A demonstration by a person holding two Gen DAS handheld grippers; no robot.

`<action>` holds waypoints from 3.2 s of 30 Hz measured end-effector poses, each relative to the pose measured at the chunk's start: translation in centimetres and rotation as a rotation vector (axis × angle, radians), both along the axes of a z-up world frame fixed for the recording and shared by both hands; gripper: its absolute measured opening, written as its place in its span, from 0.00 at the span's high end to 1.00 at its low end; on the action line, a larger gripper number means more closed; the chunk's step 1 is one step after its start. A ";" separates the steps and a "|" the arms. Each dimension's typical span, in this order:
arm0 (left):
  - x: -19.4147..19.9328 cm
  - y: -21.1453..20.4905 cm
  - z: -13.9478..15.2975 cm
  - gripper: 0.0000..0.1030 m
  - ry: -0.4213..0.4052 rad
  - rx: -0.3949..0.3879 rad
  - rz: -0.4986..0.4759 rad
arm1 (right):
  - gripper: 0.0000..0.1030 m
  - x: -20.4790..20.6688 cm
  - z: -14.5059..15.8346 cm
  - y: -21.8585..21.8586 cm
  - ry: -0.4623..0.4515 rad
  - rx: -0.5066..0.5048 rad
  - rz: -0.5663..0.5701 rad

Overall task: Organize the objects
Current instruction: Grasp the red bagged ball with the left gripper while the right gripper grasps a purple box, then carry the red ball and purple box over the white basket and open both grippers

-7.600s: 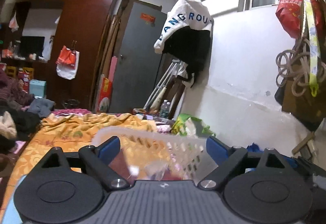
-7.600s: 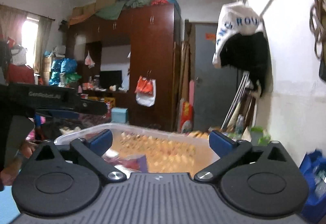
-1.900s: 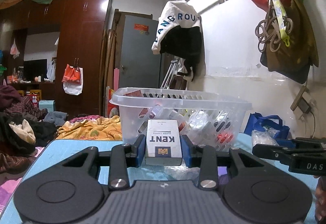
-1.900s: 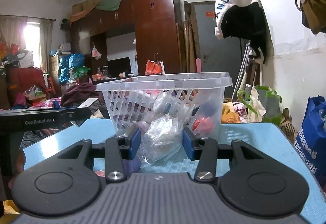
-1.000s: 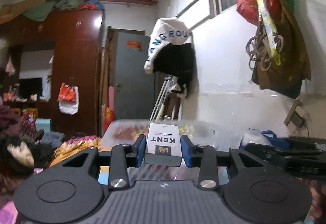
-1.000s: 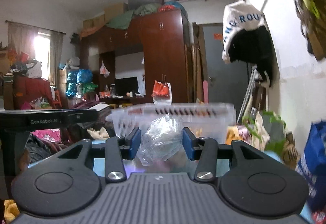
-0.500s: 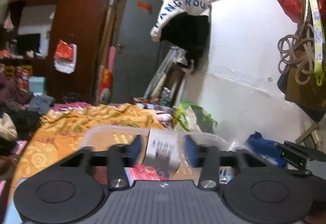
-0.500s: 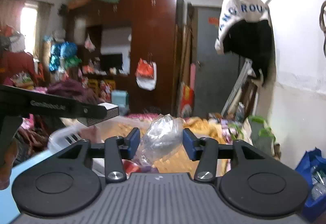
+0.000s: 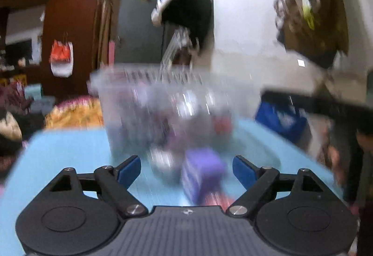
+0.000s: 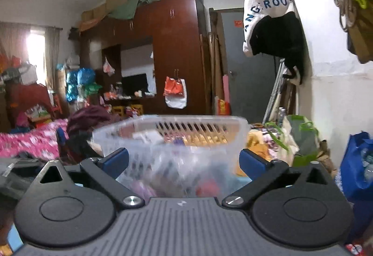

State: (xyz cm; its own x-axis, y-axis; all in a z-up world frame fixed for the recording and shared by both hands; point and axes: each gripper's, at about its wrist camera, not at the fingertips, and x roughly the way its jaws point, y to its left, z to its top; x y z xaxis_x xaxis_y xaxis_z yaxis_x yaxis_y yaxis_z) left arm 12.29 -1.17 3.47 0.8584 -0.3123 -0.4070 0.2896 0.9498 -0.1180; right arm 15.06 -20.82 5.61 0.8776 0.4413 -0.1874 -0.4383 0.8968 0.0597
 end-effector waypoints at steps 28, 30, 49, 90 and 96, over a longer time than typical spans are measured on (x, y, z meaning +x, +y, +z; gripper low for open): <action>-2.7 3.5 -2.4 0.51 -0.085 0.062 0.081 | 0.50 0.7 -4.6 8.4 0.197 -0.192 0.163; -2.6 3.6 -2.2 0.51 -0.098 0.049 0.083 | 0.50 0.3 -4.5 7.9 0.173 -0.196 0.141; 1.0 3.7 0.0 0.51 -0.247 -0.009 0.136 | 0.51 -1.6 -3.6 4.7 0.009 -0.044 0.055; 15.5 0.6 12.5 0.41 -0.137 -0.125 0.048 | 0.49 9.5 7.2 3.9 -0.067 -0.011 -0.034; 17.3 0.8 9.7 0.15 -0.043 -0.133 0.073 | 0.12 11.5 5.1 3.8 -0.011 -0.062 -0.102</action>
State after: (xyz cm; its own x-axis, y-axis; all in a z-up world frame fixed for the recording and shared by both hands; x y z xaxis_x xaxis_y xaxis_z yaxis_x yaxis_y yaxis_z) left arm 29.55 -0.37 13.19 0.8967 -0.2968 -0.3283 0.2275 0.9454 -0.2335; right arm 26.52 -17.03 10.75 0.9195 0.3371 -0.2020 -0.3445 0.9388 -0.0013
